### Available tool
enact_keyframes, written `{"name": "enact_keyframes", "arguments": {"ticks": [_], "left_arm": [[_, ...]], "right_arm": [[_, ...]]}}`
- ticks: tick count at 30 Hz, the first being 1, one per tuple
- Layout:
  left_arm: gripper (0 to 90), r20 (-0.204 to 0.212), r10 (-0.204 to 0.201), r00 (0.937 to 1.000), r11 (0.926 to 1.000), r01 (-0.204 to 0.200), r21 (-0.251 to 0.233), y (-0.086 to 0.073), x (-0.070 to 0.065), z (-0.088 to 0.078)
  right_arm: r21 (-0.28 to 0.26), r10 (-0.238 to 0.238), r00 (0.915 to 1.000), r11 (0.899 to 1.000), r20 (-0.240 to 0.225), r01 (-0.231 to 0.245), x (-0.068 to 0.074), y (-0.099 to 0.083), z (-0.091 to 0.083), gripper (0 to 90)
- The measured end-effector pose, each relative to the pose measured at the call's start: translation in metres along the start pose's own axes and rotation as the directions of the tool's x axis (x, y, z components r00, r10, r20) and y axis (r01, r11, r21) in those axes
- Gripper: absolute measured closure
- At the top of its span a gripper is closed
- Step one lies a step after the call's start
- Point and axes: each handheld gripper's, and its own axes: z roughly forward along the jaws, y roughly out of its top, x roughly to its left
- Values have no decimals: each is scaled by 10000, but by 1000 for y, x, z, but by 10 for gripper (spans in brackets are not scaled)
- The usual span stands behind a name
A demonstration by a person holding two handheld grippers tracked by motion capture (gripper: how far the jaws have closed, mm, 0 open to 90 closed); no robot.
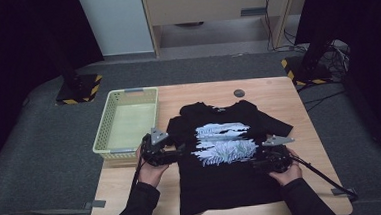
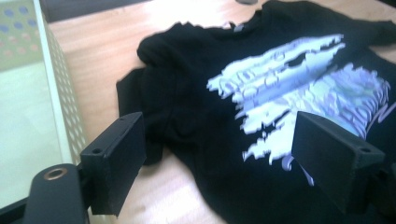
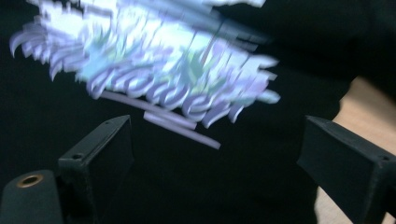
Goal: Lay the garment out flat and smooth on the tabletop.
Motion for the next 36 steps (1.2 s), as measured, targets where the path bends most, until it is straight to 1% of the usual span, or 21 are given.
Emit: {"name": "enact_keyframes", "arguments": {"ticks": [1, 2, 3, 4, 5, 6, 7, 8, 9, 14, 16, 19, 23, 24, 25, 26, 29, 30, 34, 35, 36], "left_arm": [[170, 0, 0, 10000, 10000, 0, 0, 0, 0, 0], [170, -14, 16, 10000, 10000, -16, -19, 2, 0, 1], [170, -43, -22, 10000, 10000, 22, -39, 5, 0, 2], [170, -89, 1, 10000, 10000, -1, -41, 8, 1, 4], [170, -143, 22, 9999, 10000, -22, -24, 11, 1, 6], [171, -181, -9, 9998, 10000, 8, -52, 14, 2, 8], [171, -223, -58, 9997, 10000, 57, -46, 16, 3, 10], [170, -289, -128, 9995, 9999, 127, -52, 20, 4, 14], [170, -289, -128, 9995, 9999, 127, -52, 20, 4, 14], [168, -553, -61, 9985, 10000, 63, 36, 32, 8, 26], [168, -606, -66, 9981, 10000, 68, 32, 33, 9, 28], [167, -709, -172, 9973, 9999, 172, -6, 37, 12, 34], [169, -880, -299, 9957, 9995, 310, 107, 40, 17, 44], [170, -953, -318, 9949, 9993, 336, 173, 41, 18, 50], [170, -953, -318, 9949, 9993, 336, 173, 41, 18, 50], [171, -1029, -275, 9943, 9993, 300, 228, 44, 18, 55], [177, -1029, -287, 9943, 9994, 308, 187, 46, 18, 59], [176, -1043, -310, 9941, 9992, 335, 228, 50, 17, 65], [178, -1087, -270, 9937, 9992, 302, 274, 53, 16, 71], [178, -1090, -269, 9937, 9991, 303, 293, 54, 15, 74], [179, -1159, -345, 9927, 9988, 383, 304, 55, 15, 81]], "right_arm": [[0, 0, 10000, 10000, 0, 0, 0, 0, 0, 104], [295, -199, 9998, 9994, 25, 198, 3, -4, 3, 101], [295, -199, 9998, 9994, 25, 198, 3, -4, 3, 101], [628, -326, 9995, 9975, -1, 325, 6, -8, 6, 94], [628, -326, 9995, 9975, -1, 325, 6, -8, 6, 94], [895, -465, 9989, 9949, 14, 462, 8, -11, 9, 88], [895, -465, 9989, 9949, 14, 462, 8, -11, 9, 88], [1040, -562, 9984, 9930, 27, 556, 10, -14, 11, 87], [1040, -562, 9984, 9930, 27, 556, 10, -14, 11, 87], [949, -496, 9988, 9943, -18, 495, 12, -17, 10, 82], [935, -503, 9987, 9944, -6, 501, 12, -18, 10, 82], [897, -456, 9990, 9949, 30, 451, 12, -21, 7, 81], [862, -388, 9992, 9956, 124, 375, 13, -26, 2, 80], [841, -362, 9992, 9959, 153, 348, 13, -29, 0, 79], [841, -362, 9992, 9959, 153, 348, 13, -29, 0, 79], [852, -339, 9993, 9958, 155, 325, 13, -32, -3, 77], [849, -354, 9993, 9958, 137, 341, 14, -36, -6, 70], [853, -354, 9993, 9958, 142, 341, 14, -37, -7, 68], [853, -323, 9993, 9959, 162, 308, 16, -40, -10, 61], [853, -323, 9993, 9959, 162, 308, 16, -40, -10, 61], [913, -325, 9993, 9953, 166, 308, 17, -42, -11, 55]]}}
